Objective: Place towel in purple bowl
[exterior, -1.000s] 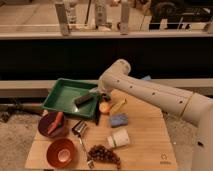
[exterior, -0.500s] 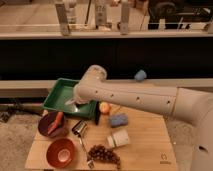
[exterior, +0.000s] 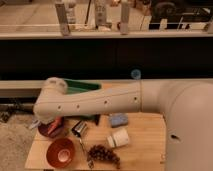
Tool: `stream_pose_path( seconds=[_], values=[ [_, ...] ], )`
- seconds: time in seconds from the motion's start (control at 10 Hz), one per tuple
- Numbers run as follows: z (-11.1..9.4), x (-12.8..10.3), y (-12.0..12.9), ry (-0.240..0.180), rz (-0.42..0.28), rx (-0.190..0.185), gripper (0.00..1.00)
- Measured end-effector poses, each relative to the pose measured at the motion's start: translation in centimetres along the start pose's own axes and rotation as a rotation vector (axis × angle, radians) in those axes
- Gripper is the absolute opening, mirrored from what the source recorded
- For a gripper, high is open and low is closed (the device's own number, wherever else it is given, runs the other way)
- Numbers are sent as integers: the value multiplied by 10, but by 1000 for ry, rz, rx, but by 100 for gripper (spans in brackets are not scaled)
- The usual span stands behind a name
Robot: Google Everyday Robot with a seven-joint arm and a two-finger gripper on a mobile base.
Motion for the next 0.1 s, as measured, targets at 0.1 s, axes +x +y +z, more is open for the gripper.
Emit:
stream_pose_path(
  seconds=[0.1],
  values=[
    [8, -28, -8, -30, -41, -11, 0]
  ],
)
